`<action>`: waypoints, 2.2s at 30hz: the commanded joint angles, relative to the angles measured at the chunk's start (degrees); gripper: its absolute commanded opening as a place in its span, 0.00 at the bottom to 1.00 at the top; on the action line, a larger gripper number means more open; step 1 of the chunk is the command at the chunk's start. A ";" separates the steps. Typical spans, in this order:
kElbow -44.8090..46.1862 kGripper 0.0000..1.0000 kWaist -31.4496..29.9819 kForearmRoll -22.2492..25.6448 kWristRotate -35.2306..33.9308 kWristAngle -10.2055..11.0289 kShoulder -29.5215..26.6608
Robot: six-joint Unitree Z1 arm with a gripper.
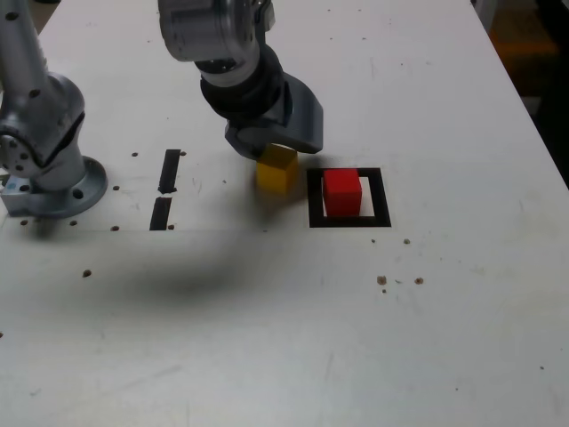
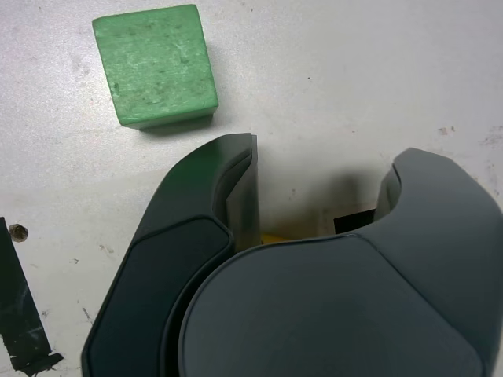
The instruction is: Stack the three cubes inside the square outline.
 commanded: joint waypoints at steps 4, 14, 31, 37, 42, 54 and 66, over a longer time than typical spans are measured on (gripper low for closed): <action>0.61 0.78 -0.08 0.74 -0.04 0.13 -1.15; 1.63 0.81 -3.98 5.10 -0.06 0.81 -4.72; 0.07 0.80 -8.72 5.53 -0.47 1.16 -0.14; -0.99 0.79 -9.33 5.52 -0.79 1.16 1.80; -0.72 0.72 -9.47 5.59 -1.45 1.21 2.57; 1.26 0.32 -9.47 5.69 -4.35 2.22 2.00; 2.06 0.23 -9.46 9.91 -6.21 1.90 -1.15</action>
